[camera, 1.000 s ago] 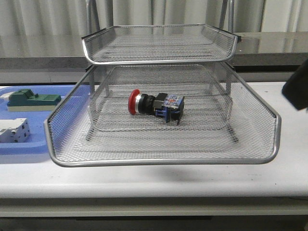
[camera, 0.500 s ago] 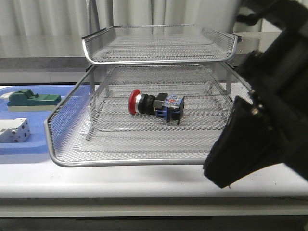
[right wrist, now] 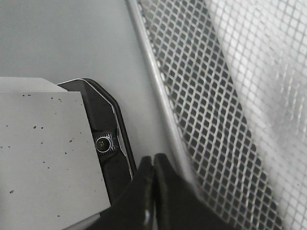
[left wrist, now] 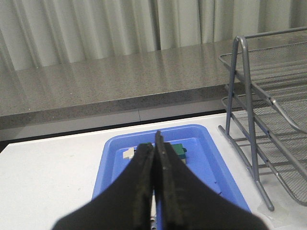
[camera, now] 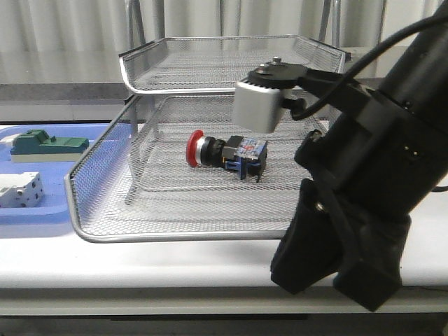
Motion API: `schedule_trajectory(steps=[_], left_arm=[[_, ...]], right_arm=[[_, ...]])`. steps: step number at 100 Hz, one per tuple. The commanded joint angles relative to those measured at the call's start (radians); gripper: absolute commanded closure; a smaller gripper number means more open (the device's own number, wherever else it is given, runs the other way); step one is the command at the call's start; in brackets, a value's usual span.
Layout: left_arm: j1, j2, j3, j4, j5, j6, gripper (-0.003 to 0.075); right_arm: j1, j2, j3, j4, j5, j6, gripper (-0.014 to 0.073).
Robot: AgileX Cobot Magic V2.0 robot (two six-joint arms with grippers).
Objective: Place button on rack with both arms
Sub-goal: 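Push the middle tray back into the rack with the right gripper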
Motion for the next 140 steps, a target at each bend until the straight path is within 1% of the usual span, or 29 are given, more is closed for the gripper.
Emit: schedule_trajectory(steps=[1,28,40,53,72,83,106,116,127,140], left_arm=[[0.002,0.006,-0.029,-0.010,-0.079,-0.010,0.0740],[0.002,0.006,-0.029,-0.010,-0.079,-0.010,0.0740],[0.002,0.006,-0.029,-0.010,-0.079,-0.010,0.0740],[0.002,0.006,-0.029,-0.010,-0.079,-0.010,0.0740],[0.002,0.006,-0.029,-0.010,-0.079,-0.010,0.0740],[0.002,0.006,-0.029,-0.010,-0.079,-0.010,0.0740],[0.002,0.006,-0.029,-0.010,-0.079,-0.010,0.0740],[0.002,0.006,-0.029,-0.010,-0.079,-0.010,0.0740],[0.002,0.006,-0.029,-0.010,-0.079,-0.010,0.0740],[0.002,0.006,-0.029,-0.010,-0.079,-0.010,0.0740]], right_arm=[[-0.021,-0.013,-0.065,-0.003,-0.104,-0.011,0.0663],[-0.084,0.067,-0.176,-0.050,-0.100,-0.012,0.0663],[-0.110,0.126,-0.252,-0.091,-0.100,-0.012,0.0663],[-0.133,0.182,-0.331,-0.099,-0.098,-0.012,0.0663],[-0.139,0.197,-0.388,-0.099,-0.088,-0.011,0.0663],[-0.139,0.197,-0.400,-0.098,-0.052,-0.003,0.0663],[-0.139,0.173,-0.401,-0.098,0.059,0.128,0.0654],[-0.139,0.136,-0.395,-0.099,0.068,0.211,0.0654],[-0.139,0.072,-0.377,-0.103,0.063,0.274,0.0654],[-0.151,-0.011,-0.351,-0.149,0.057,0.383,0.0654]])
